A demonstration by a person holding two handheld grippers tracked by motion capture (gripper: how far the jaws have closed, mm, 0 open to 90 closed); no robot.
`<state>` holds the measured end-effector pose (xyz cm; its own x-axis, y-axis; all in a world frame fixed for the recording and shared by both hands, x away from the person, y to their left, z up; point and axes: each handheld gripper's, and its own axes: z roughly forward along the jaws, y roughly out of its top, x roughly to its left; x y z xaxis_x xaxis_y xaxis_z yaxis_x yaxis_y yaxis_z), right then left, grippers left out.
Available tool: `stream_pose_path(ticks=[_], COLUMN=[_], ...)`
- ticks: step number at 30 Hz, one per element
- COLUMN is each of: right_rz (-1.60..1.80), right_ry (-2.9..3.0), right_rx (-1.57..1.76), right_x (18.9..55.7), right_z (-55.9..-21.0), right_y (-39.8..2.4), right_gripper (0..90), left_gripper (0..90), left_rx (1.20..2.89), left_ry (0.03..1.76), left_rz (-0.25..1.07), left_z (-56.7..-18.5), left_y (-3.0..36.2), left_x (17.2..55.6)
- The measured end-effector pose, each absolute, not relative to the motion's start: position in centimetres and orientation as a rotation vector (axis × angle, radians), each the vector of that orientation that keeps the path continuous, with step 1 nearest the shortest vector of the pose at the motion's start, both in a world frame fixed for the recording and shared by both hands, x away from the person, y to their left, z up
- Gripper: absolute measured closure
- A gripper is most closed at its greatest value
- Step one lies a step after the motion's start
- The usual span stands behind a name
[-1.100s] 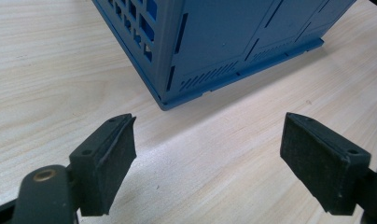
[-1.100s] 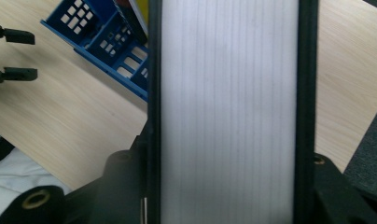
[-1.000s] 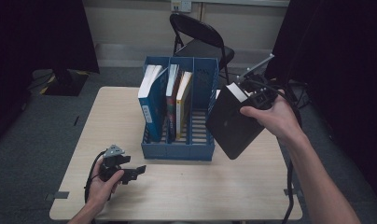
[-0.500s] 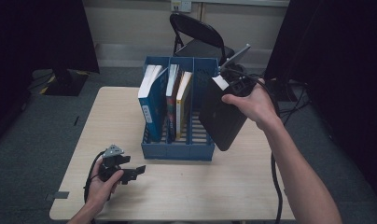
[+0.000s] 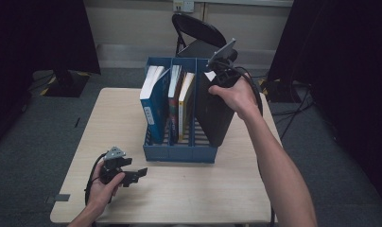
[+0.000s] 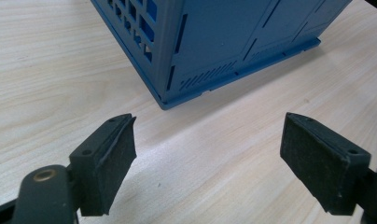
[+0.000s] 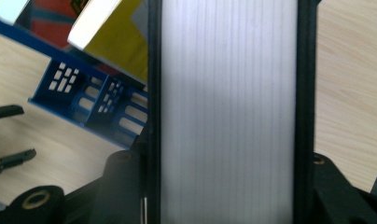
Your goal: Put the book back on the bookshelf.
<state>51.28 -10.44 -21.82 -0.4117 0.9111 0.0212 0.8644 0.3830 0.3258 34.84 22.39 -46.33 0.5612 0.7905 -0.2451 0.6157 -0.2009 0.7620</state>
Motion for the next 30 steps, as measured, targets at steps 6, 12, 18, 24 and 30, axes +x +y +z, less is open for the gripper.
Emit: stream_pose_path(ticks=[6,12,18,24,30], right_rz=[0.389,0.36,0.34,0.324,0.352], right_ry=[2.445,2.387,2.351,2.319,2.273], right_rx=[1.654,1.731,1.796,1.811,1.82], right_x=[52.2,53.5,54.6,54.9,54.7], right_z=[-21.9,-22.0,-23.3,-24.9,-27.8], right_y=[-9.3,-8.7,-7.7,-7.2,-6.9], right_gripper=[53.9,53.9,53.8,53.8,53.8], left_gripper=[17.8,17.8,17.9,17.8,18.1], left_rx=[1.924,1.918,1.925,1.924,1.921], left_ry=[1.138,1.135,1.136,1.133,1.132], left_rz=[0.248,0.243,0.245,0.245,0.245], left_z=[-46.3,-46.3,-46.4,-46.3,-46.3], left_y=[22.5,22.6,22.6,22.7,22.7], left_x=[34.8,34.8,34.8,34.8,34.8])
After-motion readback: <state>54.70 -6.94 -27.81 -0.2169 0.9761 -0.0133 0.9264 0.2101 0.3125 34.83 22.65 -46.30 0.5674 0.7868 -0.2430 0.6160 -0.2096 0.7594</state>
